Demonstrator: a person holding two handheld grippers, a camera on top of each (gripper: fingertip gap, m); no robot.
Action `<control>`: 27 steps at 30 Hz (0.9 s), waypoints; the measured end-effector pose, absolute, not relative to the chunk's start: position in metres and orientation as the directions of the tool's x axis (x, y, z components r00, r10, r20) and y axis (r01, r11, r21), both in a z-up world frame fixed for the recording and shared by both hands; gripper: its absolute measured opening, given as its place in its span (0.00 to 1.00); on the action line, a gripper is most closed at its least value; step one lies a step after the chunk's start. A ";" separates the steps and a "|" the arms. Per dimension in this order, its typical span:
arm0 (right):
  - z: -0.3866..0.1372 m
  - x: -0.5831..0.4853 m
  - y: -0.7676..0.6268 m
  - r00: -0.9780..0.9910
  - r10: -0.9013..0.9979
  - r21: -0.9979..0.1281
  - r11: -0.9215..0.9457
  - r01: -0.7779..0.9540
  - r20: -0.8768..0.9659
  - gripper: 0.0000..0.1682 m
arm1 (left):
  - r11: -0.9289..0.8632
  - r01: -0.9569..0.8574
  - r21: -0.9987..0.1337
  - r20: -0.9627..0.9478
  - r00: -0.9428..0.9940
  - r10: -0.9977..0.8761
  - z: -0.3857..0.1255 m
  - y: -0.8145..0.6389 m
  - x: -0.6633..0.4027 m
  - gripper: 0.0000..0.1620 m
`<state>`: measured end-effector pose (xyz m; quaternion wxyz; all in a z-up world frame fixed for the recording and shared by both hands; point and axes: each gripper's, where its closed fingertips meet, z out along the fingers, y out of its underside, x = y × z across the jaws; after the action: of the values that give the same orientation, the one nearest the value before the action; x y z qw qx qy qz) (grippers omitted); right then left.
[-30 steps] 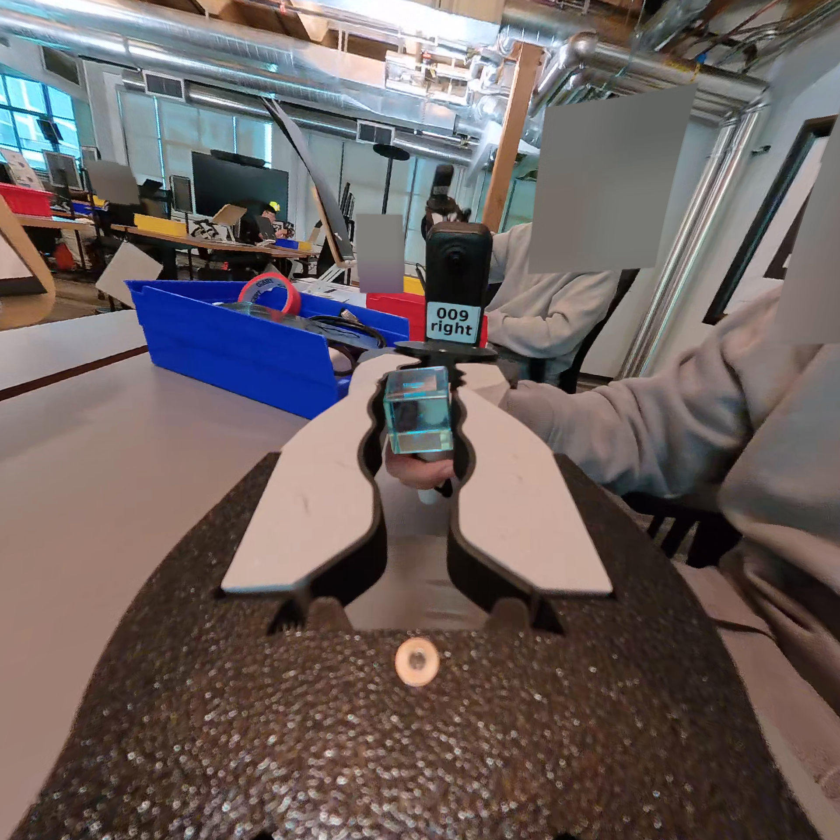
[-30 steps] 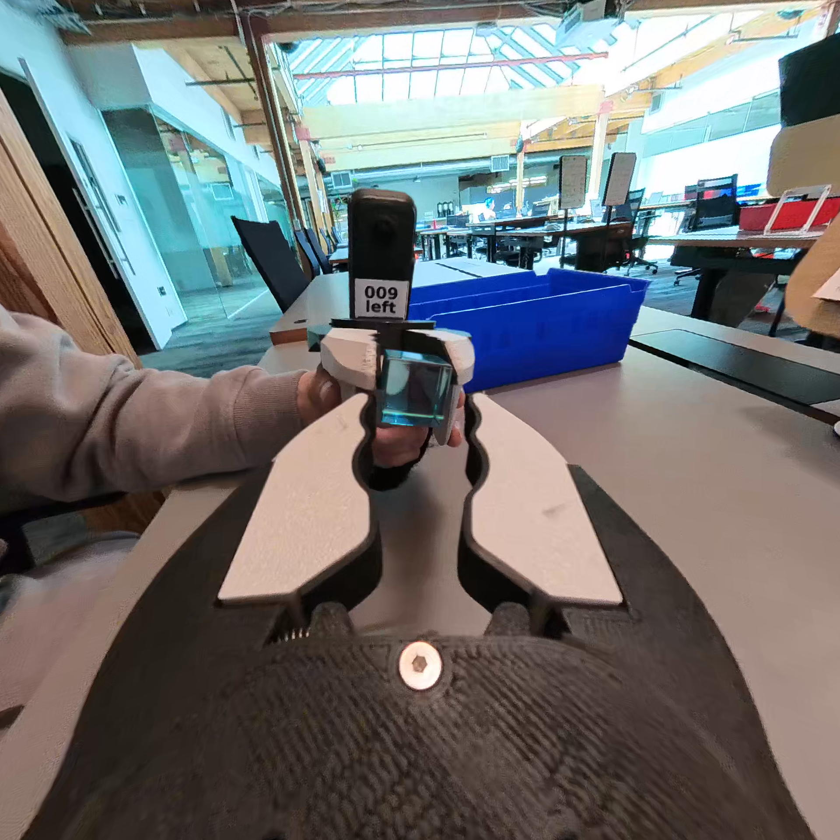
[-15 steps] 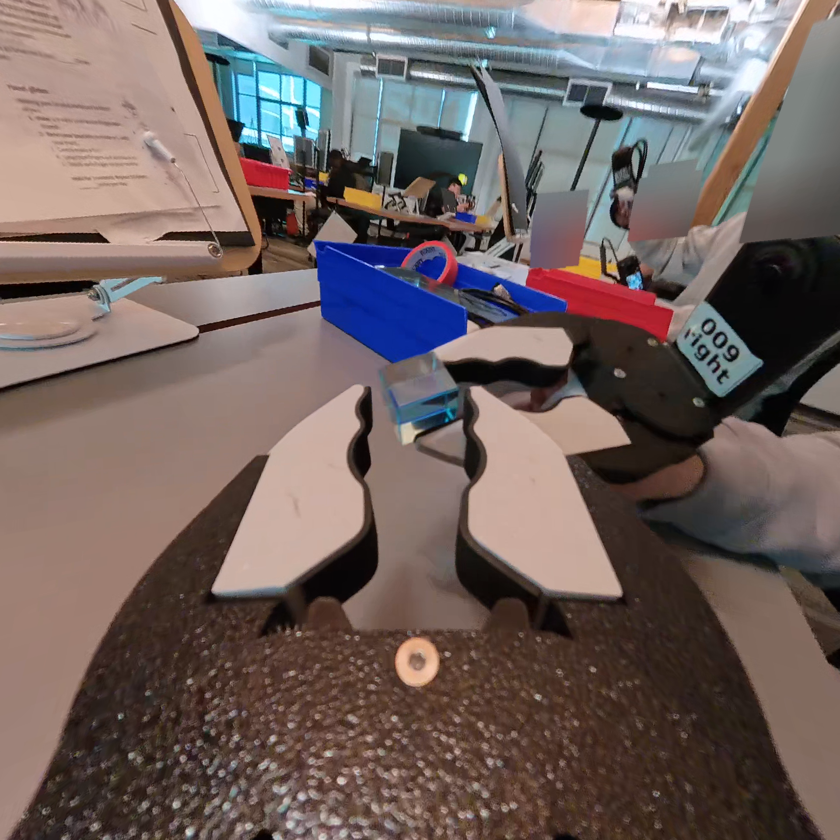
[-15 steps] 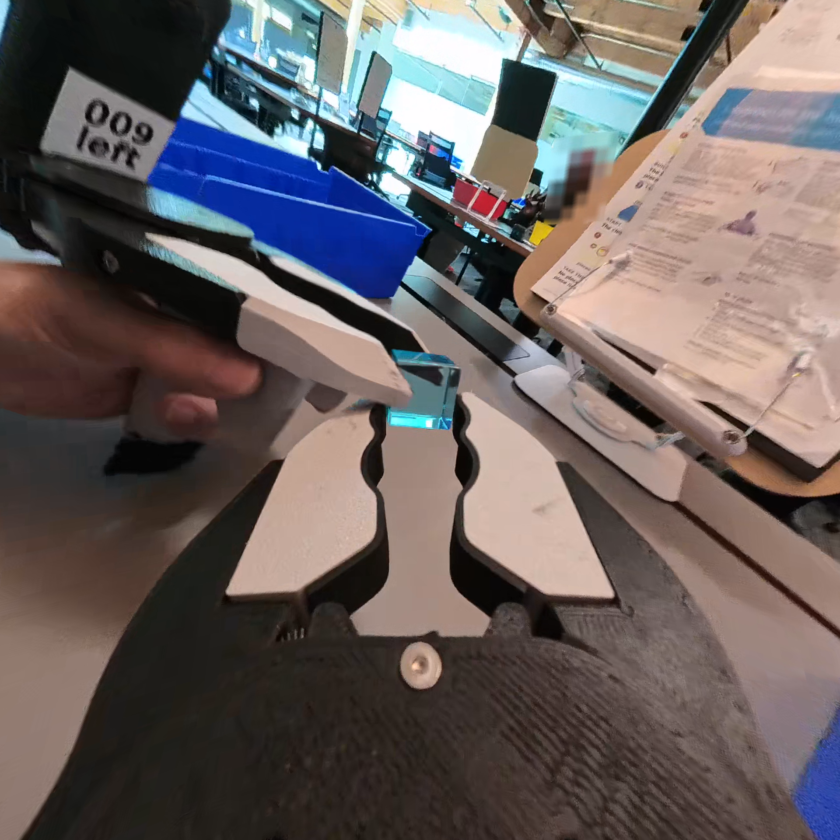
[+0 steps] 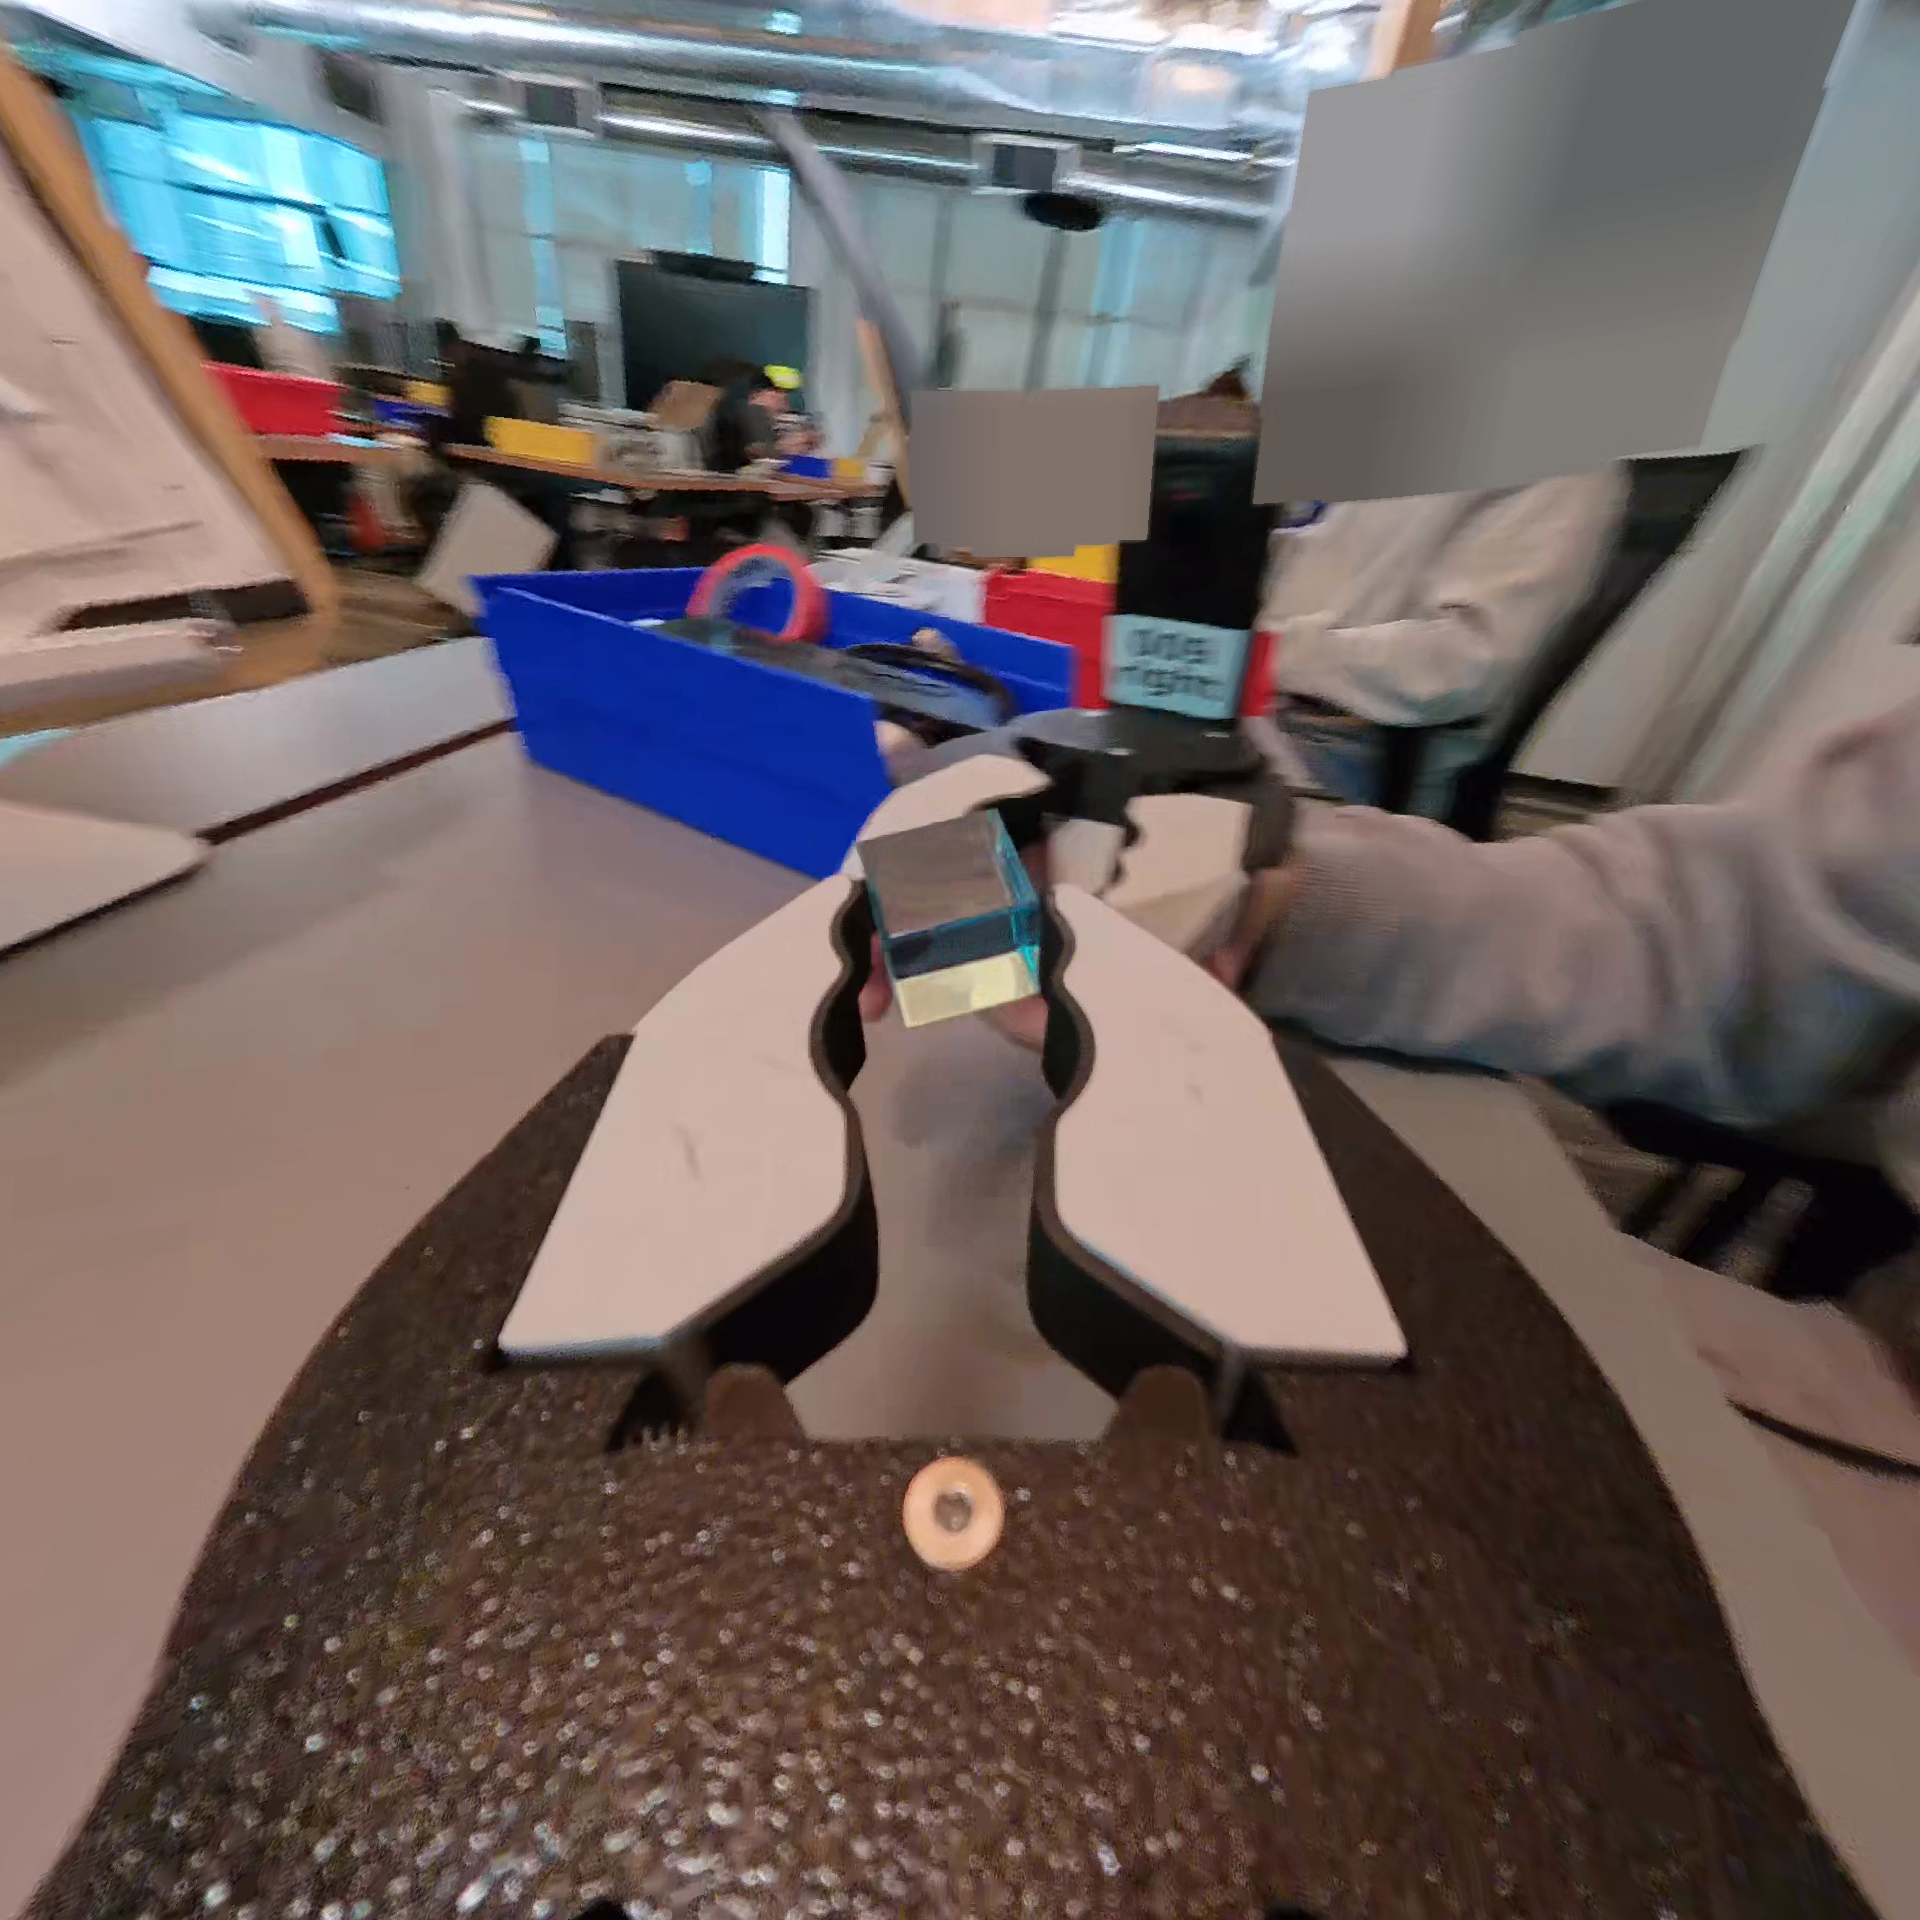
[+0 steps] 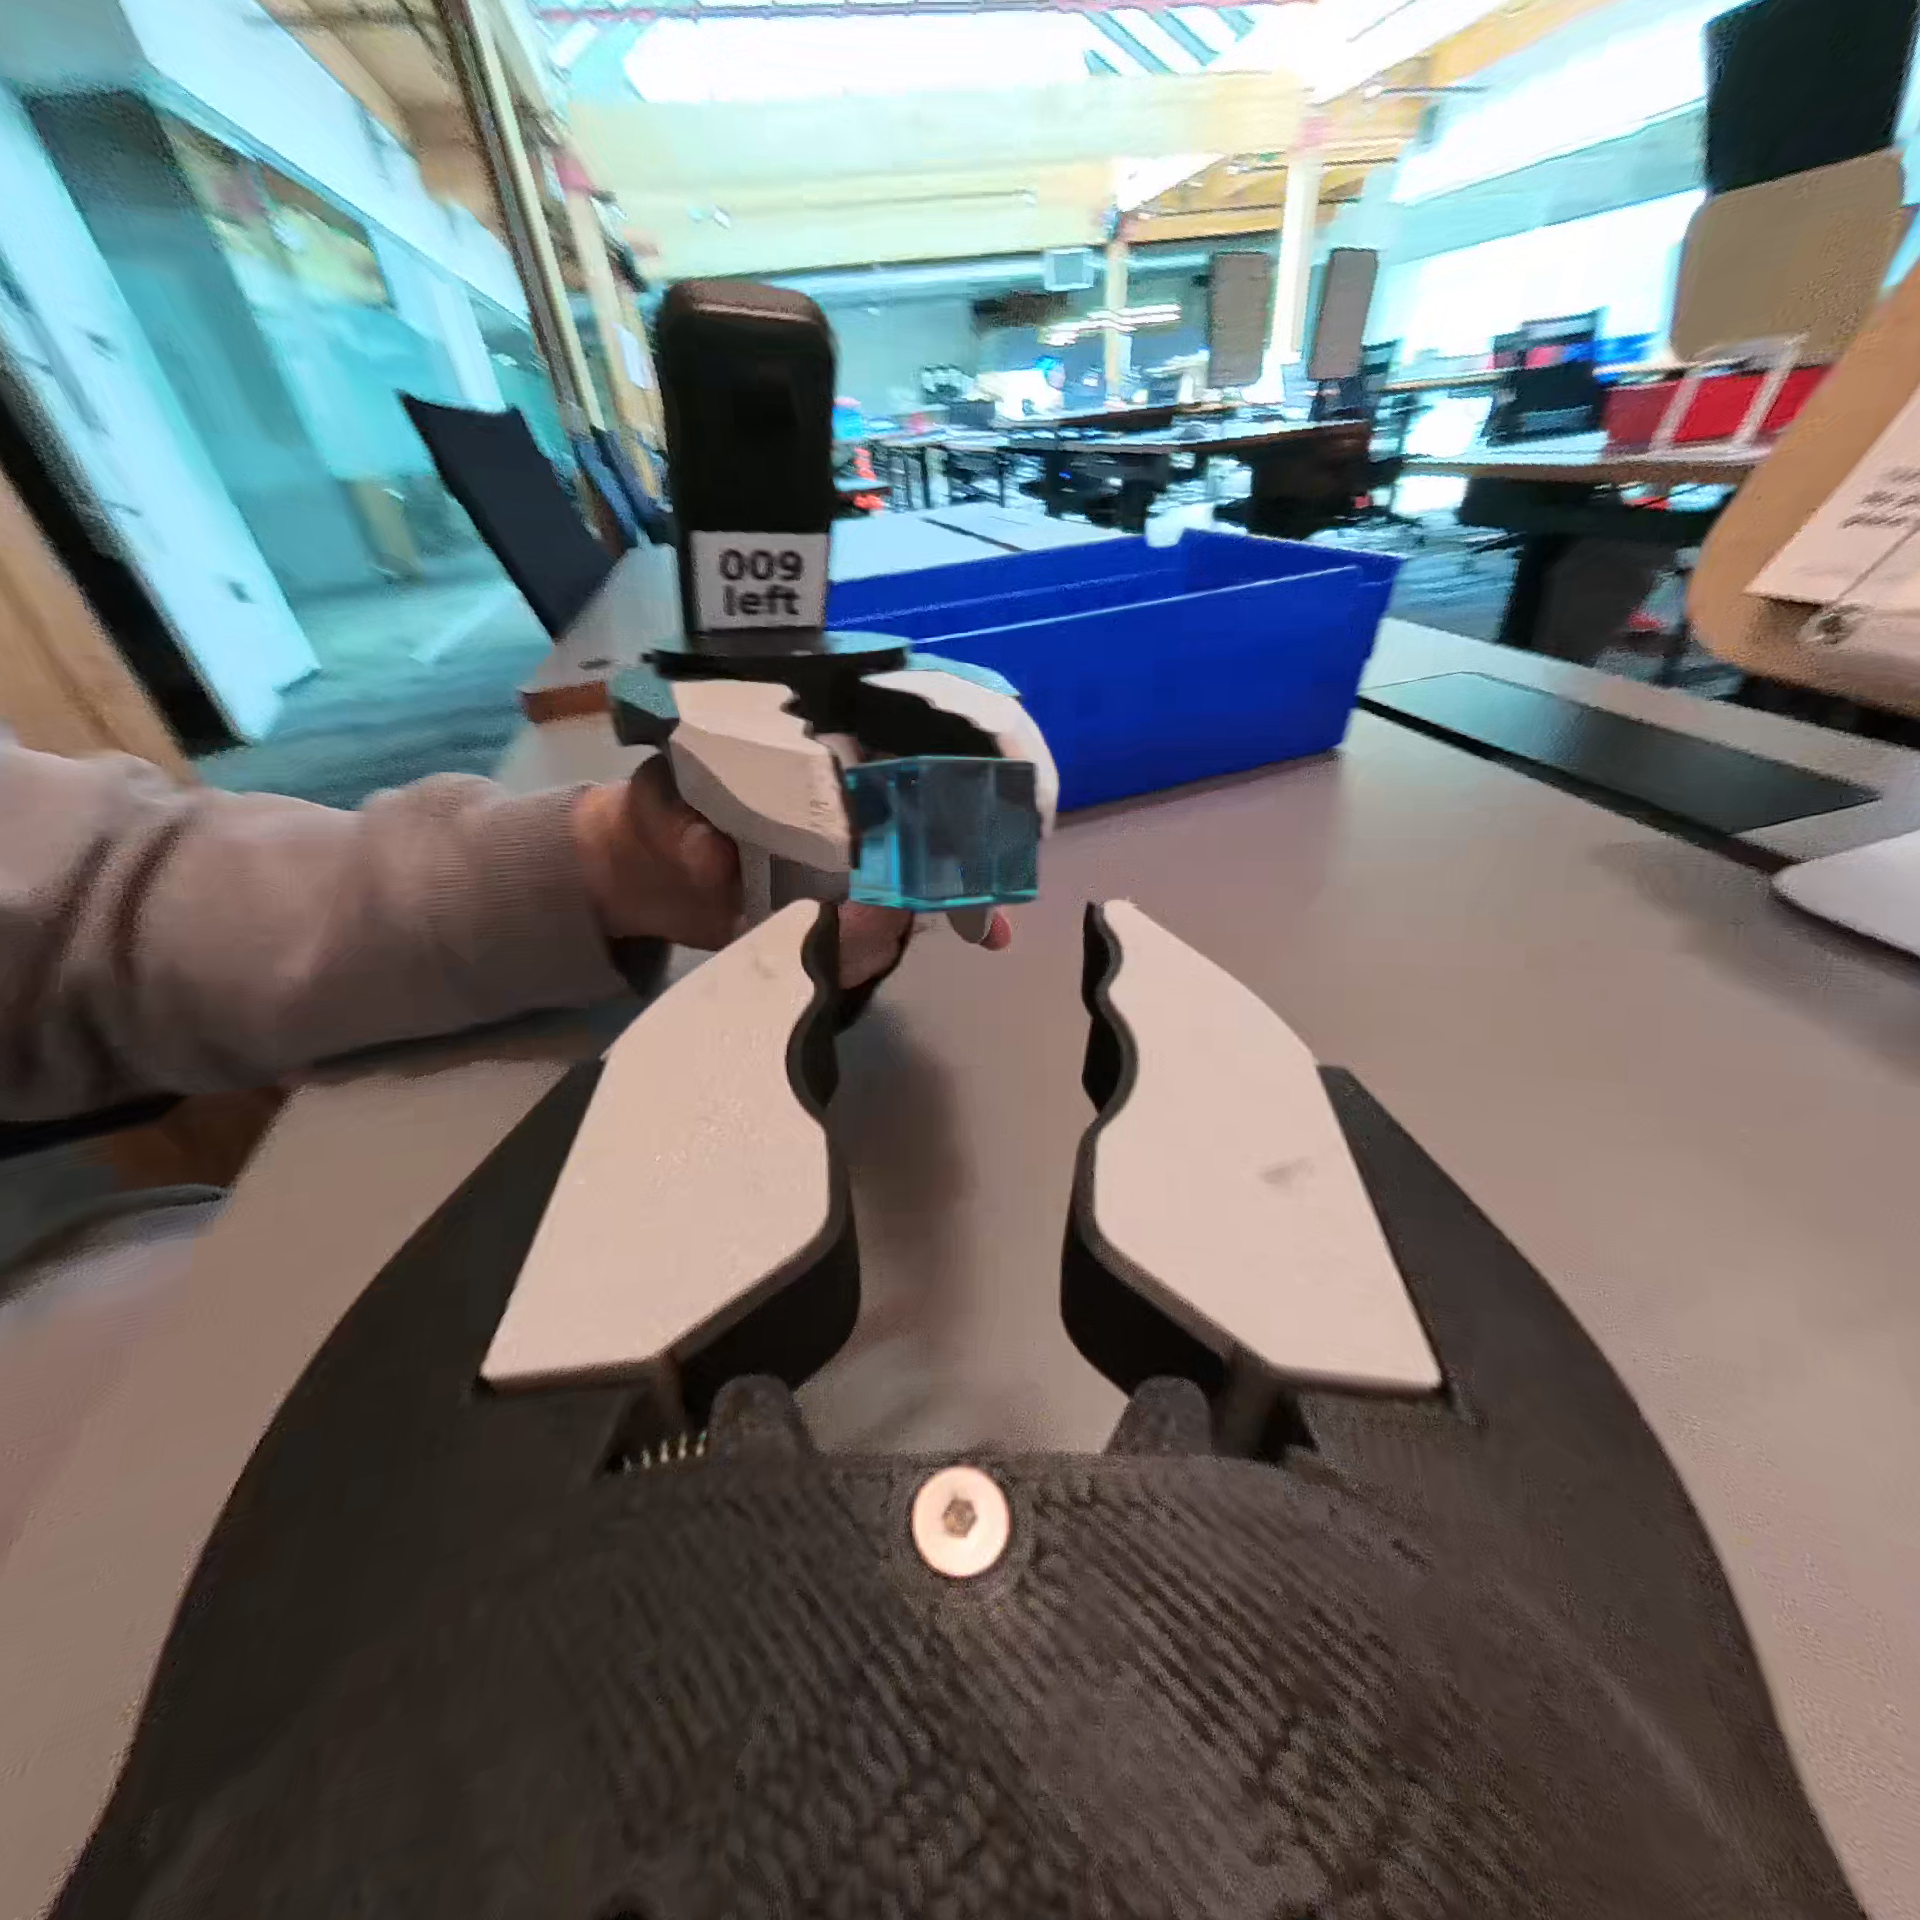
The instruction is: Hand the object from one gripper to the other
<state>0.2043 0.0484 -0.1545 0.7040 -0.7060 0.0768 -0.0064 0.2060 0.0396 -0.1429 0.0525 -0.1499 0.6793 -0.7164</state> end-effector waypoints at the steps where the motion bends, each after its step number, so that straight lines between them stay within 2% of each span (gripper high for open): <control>1: -0.154 0.204 0.047 0.988 -0.096 -0.993 0.013 -0.120 -0.121 0.26 | -0.072 -0.150 -0.986 0.162 -0.960 -0.227 -0.142 0.039 0.201 0.18; 4: -0.156 0.197 0.047 0.992 -0.040 -0.992 0.007 -0.124 -0.124 0.26 | -0.055 -0.179 -0.982 0.185 -0.975 -0.120 -0.143 0.038 0.188 0.19; 7: -0.158 0.185 0.050 0.998 0.012 -0.998 -0.011 -0.066 -0.066 0.16 | -0.050 -0.195 -0.980 0.199 -0.975 -0.096 -0.145 0.036 0.185 0.18; 8: -0.160 0.185 0.051 0.999 -0.004 -0.999 -0.020 -0.037 -0.037 0.16 | -0.051 -0.195 -0.980 0.199 -0.975 -0.096 -0.145 0.036 0.185 0.18; 12: -0.173 0.193 0.053 0.994 -0.066 -0.990 -0.116 0.075 0.083 0.15 | -0.002 -0.147 -0.989 0.145 -0.975 -0.166 -0.153 0.034 0.191 0.18; 15: -0.178 0.195 0.056 0.989 -0.092 -0.983 -0.158 0.096 0.112 0.15 | 0.013 -0.074 -0.997 0.070 -0.973 -0.219 -0.155 0.033 0.194 0.17; 18: -0.176 0.194 0.056 0.988 -0.093 -0.983 -0.146 0.107 0.121 0.15 | 0.019 -0.027 -0.999 0.022 -0.974 -0.226 -0.153 0.033 0.192 0.17; 27: -0.167 0.209 0.050 0.966 -0.205 -0.982 -0.132 0.133 0.159 0.14 | -0.012 -0.031 -0.999 0.033 -0.944 -0.329 -0.153 0.041 0.207 0.17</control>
<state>0.2093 0.0503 -0.1674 0.6585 -0.7411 0.0241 -0.1285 0.2074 0.0408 -0.1530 0.1068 -0.1295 0.6949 -0.6993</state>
